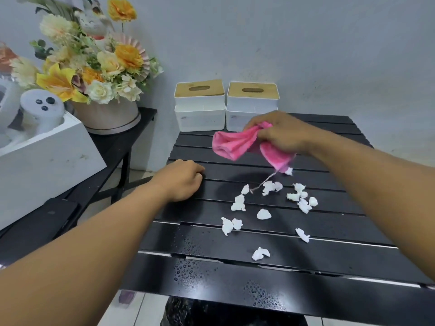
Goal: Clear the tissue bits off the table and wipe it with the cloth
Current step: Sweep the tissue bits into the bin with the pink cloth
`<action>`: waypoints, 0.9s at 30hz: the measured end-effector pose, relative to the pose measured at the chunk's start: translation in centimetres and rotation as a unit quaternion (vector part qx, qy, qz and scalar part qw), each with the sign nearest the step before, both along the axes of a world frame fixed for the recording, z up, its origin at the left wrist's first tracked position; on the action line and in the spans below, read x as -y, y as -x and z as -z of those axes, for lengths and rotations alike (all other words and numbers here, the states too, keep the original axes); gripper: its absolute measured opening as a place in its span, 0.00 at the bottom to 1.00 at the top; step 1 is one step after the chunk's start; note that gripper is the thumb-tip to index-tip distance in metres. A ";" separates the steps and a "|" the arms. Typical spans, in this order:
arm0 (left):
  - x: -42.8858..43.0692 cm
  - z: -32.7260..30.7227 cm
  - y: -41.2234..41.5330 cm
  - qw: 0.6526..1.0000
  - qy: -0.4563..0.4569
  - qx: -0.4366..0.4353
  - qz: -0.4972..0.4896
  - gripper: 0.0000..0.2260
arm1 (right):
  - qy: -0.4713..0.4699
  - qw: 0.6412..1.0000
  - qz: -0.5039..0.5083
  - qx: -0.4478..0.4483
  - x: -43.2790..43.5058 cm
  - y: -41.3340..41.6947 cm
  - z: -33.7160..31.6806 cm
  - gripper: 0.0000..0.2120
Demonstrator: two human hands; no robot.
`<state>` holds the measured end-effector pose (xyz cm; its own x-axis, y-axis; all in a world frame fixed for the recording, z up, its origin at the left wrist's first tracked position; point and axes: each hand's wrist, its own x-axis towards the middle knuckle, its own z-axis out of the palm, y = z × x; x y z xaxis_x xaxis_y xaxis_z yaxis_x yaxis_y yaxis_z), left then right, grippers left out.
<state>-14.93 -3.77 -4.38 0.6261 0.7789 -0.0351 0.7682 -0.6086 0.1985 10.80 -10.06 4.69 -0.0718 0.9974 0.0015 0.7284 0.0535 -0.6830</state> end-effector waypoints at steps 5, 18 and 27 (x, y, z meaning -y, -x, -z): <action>-0.6 0.3 -0.6 1.000 0.001 0.009 -0.006 0.24 | 0.058 0.991 0.065 0.103 -1.3 -4.6 1.9 0.14; 1.1 0.4 -2.0 1.000 0.000 -0.002 -0.005 0.18 | 0.142 0.988 0.061 0.002 4.3 -4.0 4.8 0.13; 5.1 0.1 -3.0 0.999 0.028 0.018 -0.002 0.11 | 0.153 0.987 0.034 0.019 6.5 0.4 5.3 0.14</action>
